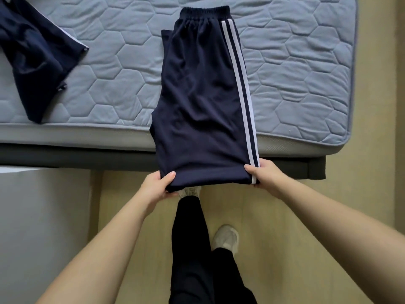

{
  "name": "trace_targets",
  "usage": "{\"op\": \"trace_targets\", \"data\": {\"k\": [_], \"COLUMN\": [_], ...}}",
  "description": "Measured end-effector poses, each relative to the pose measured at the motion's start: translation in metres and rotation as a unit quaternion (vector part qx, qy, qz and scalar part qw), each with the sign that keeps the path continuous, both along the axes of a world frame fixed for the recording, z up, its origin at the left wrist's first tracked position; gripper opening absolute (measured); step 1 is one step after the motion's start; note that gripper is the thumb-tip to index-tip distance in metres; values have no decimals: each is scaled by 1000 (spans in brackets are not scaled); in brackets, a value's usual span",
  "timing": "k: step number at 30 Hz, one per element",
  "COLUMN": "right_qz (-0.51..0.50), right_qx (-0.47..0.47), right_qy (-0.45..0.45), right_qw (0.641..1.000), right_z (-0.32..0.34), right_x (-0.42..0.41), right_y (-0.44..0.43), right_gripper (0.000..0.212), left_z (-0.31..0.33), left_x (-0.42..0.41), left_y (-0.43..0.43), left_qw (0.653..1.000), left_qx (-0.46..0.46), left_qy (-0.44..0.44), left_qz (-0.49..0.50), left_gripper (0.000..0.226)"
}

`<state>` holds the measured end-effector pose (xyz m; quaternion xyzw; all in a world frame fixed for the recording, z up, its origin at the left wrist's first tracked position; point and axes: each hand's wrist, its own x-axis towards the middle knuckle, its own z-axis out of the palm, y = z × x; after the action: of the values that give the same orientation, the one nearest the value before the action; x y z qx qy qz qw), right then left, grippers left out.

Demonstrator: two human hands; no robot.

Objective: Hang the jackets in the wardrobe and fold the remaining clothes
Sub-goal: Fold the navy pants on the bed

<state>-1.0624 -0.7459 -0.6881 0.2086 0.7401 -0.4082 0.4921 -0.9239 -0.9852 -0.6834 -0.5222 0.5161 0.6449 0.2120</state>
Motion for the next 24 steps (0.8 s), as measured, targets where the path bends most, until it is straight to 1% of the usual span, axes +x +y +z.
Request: {"op": "trace_targets", "data": {"k": [3, 6, 7, 8, 10, 11, 12, 13, 14, 15, 16, 17, 20, 21, 23, 24], "right_qz": [-5, 26, 47, 62, 63, 55, 46, 39, 37, 35, 30, 22, -7, -22, -61, -73], "right_qx": [-26, -32, -43, -66, -113, -123, -124, -120, -116, -105, -88, -74, -74, -81, -103, -107], "right_qy": [-33, -68, -80, -90, -92, -79, -60, -41, -24, -16, -16, -17, -22, -19, 3, 31], "right_qw": [999, 997, 995, 992, 987, 988, 989, 991, 992, 994, 996, 997, 997, 996, 993, 991], "right_z": [41, 88, 102, 117, 144, 155, 164, 171, 177, 179, 177, 172, 138, 123, 93, 78], "right_x": [11, 23, 27, 30, 28, 21, 11, -3, -20, -38, -59, -79, -140, -157, -187, -197], "right_y": [8, 18, 22, 26, 27, 23, 17, 7, -5, -18, -32, -46, -87, -99, -121, -130], "right_gripper": [13, 18, 23, 30, 51, 58, 60, 54, 42, 29, 22, 25, 56, 59, 49, 42], "left_z": [41, 89, 104, 119, 146, 157, 169, 175, 182, 183, 182, 175, 144, 128, 98, 81], "left_x": [13, 24, 27, 29, 29, 25, 18, 7, -9, -27, -48, -70, -142, -164, -202, -217], "left_y": [-3, -2, -2, -2, -7, -12, -16, -22, -28, -35, -42, -51, -79, -90, -105, -110], "left_qw": [999, 997, 996, 997, 998, 998, 998, 997, 995, 993, 993, 993, 994, 993, 991, 989], "left_qx": [6, 22, 19, 9, -28, -44, -55, -69, -87, -104, -109, -103, -65, -65, -66, -76], "left_qy": [-10, -29, -35, -40, -34, -18, 2, 25, 41, 50, 47, 45, 36, 44, 84, 110], "left_qz": [-49, -74, -74, -69, -44, -32, -26, -24, -20, -10, 5, 22, 84, 89, 82, 68], "left_gripper": [18, 5, 7, 16, 40, 51, 57, 55, 45, 29, 17, 17, 28, 31, 27, 21]}}
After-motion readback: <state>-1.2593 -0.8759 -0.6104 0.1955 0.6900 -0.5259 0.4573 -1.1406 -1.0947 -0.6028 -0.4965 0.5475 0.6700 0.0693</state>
